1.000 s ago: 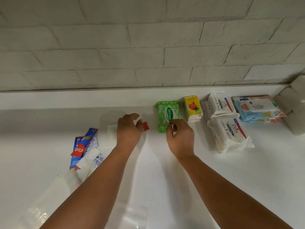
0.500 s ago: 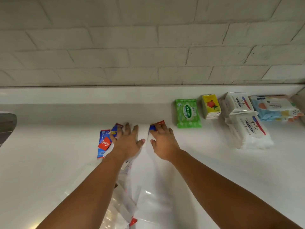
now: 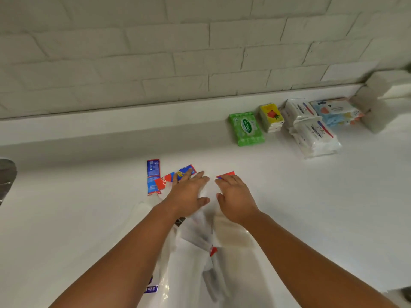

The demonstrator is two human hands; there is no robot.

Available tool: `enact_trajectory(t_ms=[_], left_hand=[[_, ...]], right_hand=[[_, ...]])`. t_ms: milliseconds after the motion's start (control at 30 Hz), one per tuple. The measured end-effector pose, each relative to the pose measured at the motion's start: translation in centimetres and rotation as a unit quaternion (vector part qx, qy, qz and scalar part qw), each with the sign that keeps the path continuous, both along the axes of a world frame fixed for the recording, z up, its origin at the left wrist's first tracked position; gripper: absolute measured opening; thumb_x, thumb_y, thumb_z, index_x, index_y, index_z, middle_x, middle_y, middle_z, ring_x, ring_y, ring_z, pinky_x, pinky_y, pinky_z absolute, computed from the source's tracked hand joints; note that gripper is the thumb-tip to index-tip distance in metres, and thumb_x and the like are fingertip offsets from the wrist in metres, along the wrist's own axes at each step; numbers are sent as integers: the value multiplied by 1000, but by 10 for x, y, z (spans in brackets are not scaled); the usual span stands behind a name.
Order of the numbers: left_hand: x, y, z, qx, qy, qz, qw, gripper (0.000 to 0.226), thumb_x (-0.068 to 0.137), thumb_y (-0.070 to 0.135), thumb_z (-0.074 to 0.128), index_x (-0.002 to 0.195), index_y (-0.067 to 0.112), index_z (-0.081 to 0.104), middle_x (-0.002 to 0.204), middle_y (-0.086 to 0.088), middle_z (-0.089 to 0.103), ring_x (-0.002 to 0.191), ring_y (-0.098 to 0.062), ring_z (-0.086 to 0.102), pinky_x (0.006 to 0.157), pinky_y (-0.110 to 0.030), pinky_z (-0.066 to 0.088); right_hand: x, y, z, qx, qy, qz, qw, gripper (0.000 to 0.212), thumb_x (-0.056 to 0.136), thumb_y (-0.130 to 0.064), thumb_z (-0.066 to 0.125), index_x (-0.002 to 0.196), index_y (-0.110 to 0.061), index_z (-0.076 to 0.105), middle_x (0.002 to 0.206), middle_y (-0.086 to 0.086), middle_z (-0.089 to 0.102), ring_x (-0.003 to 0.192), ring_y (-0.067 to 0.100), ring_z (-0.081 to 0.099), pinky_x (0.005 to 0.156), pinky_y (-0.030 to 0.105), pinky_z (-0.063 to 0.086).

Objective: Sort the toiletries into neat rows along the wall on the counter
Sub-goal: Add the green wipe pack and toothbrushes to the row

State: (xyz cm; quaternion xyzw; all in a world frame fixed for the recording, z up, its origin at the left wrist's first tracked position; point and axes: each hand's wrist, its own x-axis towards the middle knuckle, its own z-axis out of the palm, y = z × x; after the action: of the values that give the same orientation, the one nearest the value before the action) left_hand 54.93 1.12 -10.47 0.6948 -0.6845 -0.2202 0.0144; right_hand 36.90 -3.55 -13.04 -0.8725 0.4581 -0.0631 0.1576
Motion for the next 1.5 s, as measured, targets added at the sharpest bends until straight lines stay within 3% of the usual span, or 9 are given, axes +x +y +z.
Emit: enact_trajectory(t_ms=[167,267,400,567,700,900,1167,1300,1500], left_hand=[[-6,17,4,-7,5,-76,997,62,94,41,61,150,30,37,163,7,23,153,-19,10,121,-57,1],[-6,29,7,-48,40,-89,994,58,93,36,63,146,25,44,158,4,36,149,-18,26,121,-50,13],[2,49,15,-117,131,-24,984,47,94,29,66,139,23,55,143,2,54,132,-21,48,110,-33,35],[27,71,16,-148,111,21,982,36,97,22,59,132,26,62,131,-1,62,119,-19,55,95,-24,42],[40,88,10,-151,59,2,987,36,93,17,62,128,27,64,125,3,67,113,-18,55,97,-30,44],[43,105,5,-136,-2,-25,990,35,92,28,66,126,32,62,128,13,63,122,-17,48,106,-36,29],[40,97,19,-186,-38,-29,981,24,89,29,69,113,34,70,108,11,67,112,-20,51,107,-40,28],[41,83,30,-219,-38,-26,975,18,85,29,73,103,34,73,105,13,68,109,-21,52,104,-42,29],[34,56,43,-279,3,13,960,34,76,31,81,108,33,71,111,12,64,114,-22,53,107,-46,27]], right_hand=[[-6,34,4,12,-23,-21,999,47,89,-27,50,134,-15,53,138,4,54,131,26,43,111,39,34],[-7,51,7,15,-31,-34,999,45,90,-27,53,133,-15,54,136,4,55,130,26,44,110,38,35],[-7,72,17,13,-46,-52,997,43,91,-32,54,130,-15,58,136,6,56,128,25,47,109,37,38],[3,105,35,37,-65,-44,996,38,90,-35,58,123,-17,64,123,0,61,116,22,51,97,29,43],[15,120,40,54,-13,-31,998,38,87,-44,60,115,-20,65,110,1,62,106,22,51,88,33,46],[29,123,37,67,40,-37,996,36,85,-41,66,115,-21,62,104,4,59,101,23,55,78,29,43],[30,117,44,109,-11,-78,991,23,89,-28,61,106,-13,67,100,8,62,93,25,59,76,30,45],[18,110,56,137,-75,-93,983,19,95,-21,51,87,-9,64,90,8,65,82,25,58,66,30,41],[-6,79,70,219,-204,-153,942,18,93,-19,59,78,-11,66,66,-5,54,60,11,47,57,24,36]])
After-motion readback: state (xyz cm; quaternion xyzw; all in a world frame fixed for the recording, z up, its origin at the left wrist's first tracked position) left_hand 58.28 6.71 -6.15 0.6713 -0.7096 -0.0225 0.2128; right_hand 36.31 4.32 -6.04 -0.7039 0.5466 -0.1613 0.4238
